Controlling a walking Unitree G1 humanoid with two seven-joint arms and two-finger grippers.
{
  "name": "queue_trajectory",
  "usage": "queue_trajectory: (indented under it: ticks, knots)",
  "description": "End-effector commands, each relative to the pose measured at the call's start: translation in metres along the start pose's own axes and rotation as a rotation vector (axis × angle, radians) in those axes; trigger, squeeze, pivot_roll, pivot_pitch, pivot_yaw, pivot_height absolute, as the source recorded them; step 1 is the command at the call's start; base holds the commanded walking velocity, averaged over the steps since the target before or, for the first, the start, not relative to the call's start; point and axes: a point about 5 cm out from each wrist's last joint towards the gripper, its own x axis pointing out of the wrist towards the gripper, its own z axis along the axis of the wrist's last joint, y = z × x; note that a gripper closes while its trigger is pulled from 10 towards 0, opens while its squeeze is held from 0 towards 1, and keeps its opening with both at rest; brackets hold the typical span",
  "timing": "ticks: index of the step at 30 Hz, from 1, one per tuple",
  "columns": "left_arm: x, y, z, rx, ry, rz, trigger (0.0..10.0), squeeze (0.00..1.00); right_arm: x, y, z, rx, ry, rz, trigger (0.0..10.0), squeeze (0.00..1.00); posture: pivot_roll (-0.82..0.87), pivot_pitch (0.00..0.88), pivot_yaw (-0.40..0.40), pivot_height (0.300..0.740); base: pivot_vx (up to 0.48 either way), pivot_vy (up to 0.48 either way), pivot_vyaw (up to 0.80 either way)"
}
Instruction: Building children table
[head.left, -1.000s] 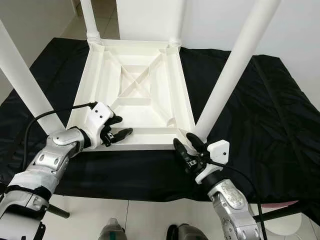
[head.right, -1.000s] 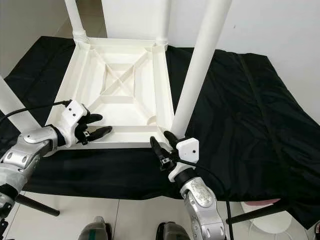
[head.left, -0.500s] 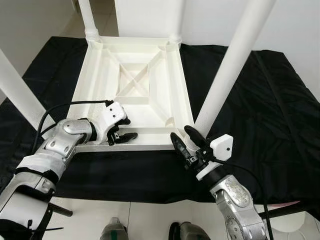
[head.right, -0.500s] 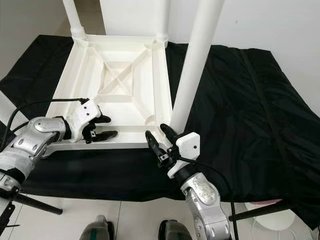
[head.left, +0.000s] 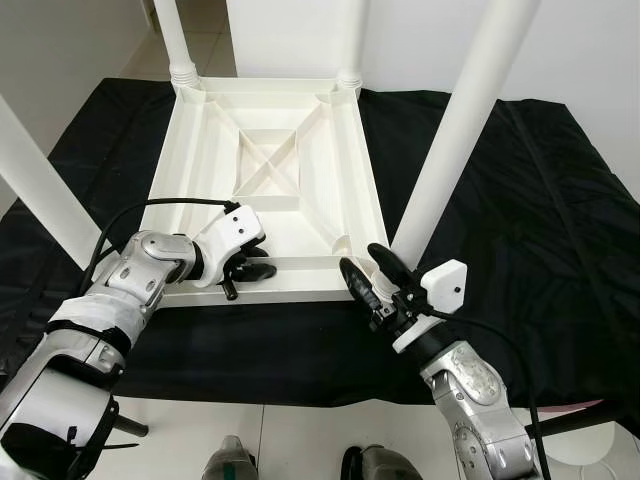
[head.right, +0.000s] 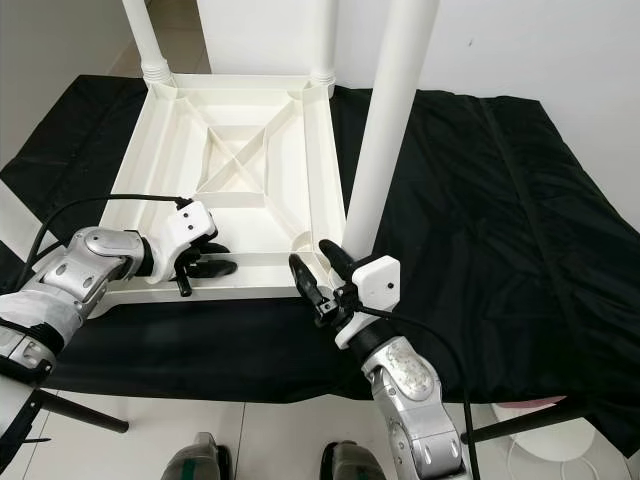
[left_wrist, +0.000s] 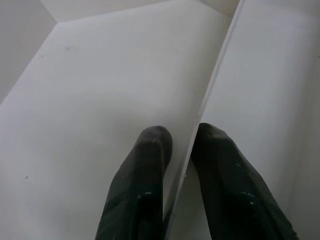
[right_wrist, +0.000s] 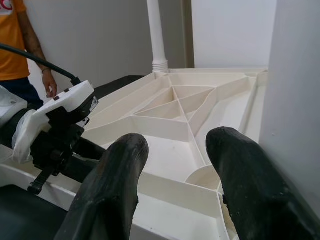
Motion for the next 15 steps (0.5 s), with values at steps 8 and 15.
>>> queue_trajectory:
  ticks: [8,15]
  knots:
    - [-0.0059,0.004,-0.0212,-0.137,0.023,0.278,0.0,0.0,0.0012,-0.004,0.003,-0.011,-0.01,-0.02,10.0,0.0,0.01,0.064,0.0,0.74,0.0,0.0,0.0]
    - [-0.0053,0.0047,-0.0128,-0.065,0.013,0.251,10.0,0.0,0.0049,-0.0057,-0.0001,-0.008,0.005,0.008,10.0,0.0,0.03,0.068,-0.013,0.74,0.0,0.0,0.0]
